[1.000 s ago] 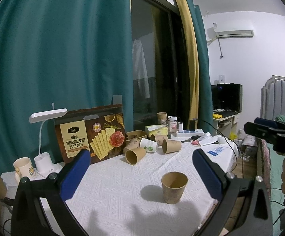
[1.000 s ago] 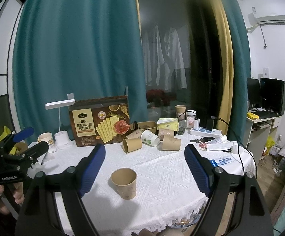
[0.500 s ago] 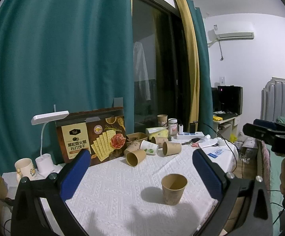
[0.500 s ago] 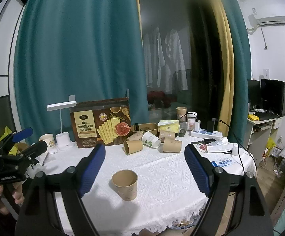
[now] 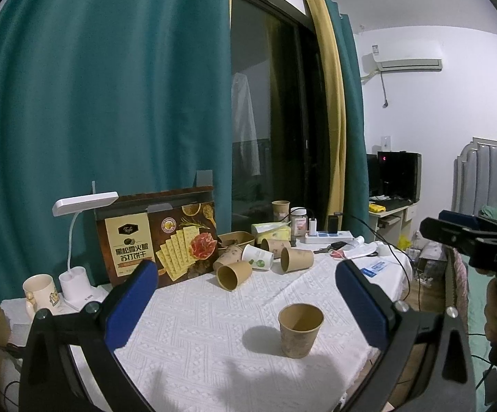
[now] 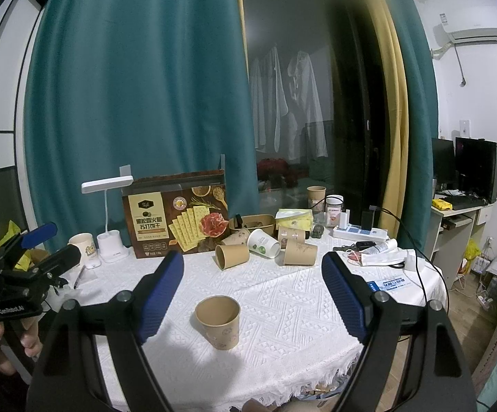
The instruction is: Flip cup upright
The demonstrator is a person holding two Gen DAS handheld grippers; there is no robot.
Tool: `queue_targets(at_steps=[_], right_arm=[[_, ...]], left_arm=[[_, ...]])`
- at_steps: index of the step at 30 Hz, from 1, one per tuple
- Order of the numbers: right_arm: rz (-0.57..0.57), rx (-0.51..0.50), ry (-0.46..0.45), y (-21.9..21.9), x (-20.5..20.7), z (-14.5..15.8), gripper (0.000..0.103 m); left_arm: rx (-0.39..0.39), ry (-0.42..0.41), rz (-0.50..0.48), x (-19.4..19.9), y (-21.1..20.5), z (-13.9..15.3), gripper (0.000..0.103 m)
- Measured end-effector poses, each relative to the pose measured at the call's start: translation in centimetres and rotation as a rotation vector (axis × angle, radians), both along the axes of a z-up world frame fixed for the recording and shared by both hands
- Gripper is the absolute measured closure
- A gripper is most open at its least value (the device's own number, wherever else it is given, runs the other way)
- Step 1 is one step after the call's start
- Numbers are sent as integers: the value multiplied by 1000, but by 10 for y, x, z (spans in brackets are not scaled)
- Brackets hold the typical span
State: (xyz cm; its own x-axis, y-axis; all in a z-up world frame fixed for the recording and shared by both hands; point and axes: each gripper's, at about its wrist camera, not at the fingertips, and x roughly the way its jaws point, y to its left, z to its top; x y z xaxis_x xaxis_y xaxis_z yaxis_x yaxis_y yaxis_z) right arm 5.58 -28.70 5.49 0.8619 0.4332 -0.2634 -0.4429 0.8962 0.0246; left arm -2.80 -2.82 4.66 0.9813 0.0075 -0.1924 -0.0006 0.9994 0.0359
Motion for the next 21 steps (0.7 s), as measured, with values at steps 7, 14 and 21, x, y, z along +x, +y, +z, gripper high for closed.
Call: queue_targets(at_steps=[7, 14, 21], right_arm=[[1, -1, 4, 1, 0, 0, 22], [1, -1, 8, 2, 1, -1, 22], [5, -10, 11, 3, 2, -3, 22]], left_arm=[[-3, 3, -2, 0, -3, 0, 0], [-11, 11, -4, 0, -5, 0, 0], [-11, 14, -14, 3, -8, -1, 0]])
